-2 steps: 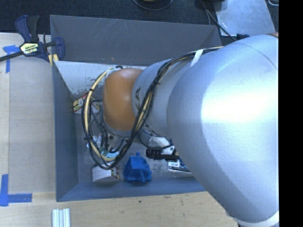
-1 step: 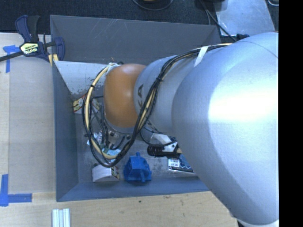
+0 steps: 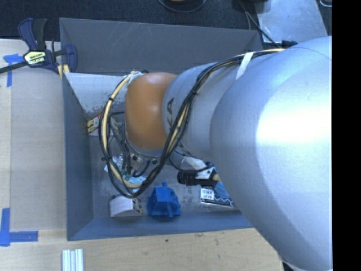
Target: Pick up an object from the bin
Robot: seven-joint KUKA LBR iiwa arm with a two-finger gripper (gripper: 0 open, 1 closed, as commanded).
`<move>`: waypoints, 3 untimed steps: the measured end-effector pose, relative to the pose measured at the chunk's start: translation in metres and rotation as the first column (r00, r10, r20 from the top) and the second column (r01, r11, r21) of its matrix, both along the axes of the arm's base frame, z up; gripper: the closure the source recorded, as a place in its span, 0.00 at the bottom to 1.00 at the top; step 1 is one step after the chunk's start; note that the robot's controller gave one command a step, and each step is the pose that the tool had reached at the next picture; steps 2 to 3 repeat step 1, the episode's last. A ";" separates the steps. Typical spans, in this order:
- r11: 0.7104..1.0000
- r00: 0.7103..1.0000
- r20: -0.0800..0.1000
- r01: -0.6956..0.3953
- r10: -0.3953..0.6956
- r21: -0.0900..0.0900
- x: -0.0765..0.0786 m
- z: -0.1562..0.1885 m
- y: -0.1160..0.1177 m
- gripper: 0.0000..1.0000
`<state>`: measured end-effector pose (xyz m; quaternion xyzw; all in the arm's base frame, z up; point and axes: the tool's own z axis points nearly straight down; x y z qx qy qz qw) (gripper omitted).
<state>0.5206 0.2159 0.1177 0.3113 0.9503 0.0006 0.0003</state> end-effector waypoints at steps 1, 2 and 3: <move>1.000 1.000 -0.006 0.000 0.000 -0.003 -0.001 0.017 -0.001 1.00; 1.000 1.000 -0.006 0.000 0.000 -0.003 -0.001 0.017 -0.001 1.00; 1.000 1.000 -0.006 0.000 0.000 -0.003 -0.001 0.017 -0.001 1.00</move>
Offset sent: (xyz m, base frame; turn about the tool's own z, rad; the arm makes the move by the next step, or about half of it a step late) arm 0.0001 0.0000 0.0003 0.0000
